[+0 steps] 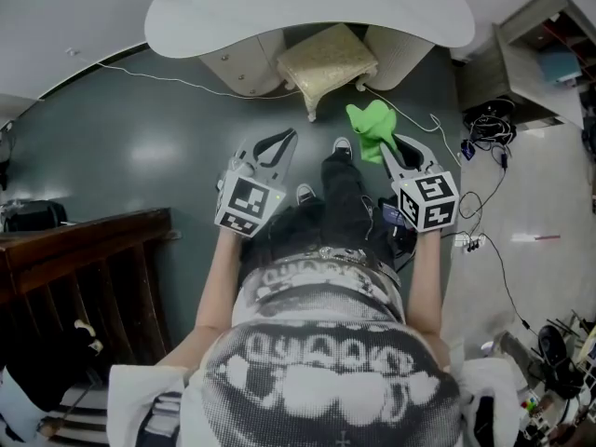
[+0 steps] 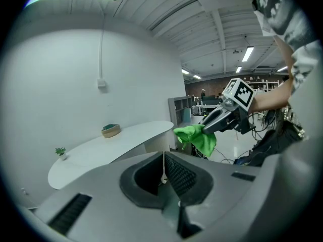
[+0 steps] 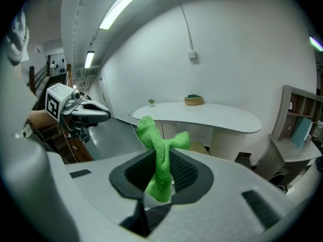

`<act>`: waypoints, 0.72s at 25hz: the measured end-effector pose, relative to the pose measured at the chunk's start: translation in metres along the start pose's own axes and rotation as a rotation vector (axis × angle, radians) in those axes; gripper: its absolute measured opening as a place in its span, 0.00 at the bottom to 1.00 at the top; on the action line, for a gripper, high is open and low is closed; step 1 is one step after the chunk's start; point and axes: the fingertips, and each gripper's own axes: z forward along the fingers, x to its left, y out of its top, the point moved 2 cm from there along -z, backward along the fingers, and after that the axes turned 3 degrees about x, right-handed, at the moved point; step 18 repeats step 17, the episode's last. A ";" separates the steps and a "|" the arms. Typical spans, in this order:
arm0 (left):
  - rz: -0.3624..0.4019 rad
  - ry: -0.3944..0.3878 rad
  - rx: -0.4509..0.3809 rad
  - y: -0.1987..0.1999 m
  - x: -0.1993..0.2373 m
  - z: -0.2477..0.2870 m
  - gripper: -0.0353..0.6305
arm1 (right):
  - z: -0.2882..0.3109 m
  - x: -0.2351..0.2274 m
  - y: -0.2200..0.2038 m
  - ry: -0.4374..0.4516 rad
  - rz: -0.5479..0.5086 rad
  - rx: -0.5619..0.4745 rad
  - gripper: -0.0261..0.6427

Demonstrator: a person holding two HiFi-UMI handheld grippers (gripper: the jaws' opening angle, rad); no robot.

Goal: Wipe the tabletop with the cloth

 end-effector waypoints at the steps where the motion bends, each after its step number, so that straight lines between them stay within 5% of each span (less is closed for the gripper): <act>1: -0.003 0.004 -0.002 0.000 0.001 -0.001 0.06 | 0.000 0.000 0.000 0.000 0.000 0.001 0.16; 18: -0.040 0.060 -0.011 -0.014 0.010 -0.011 0.06 | 0.008 -0.002 0.004 -0.001 -0.048 0.010 0.16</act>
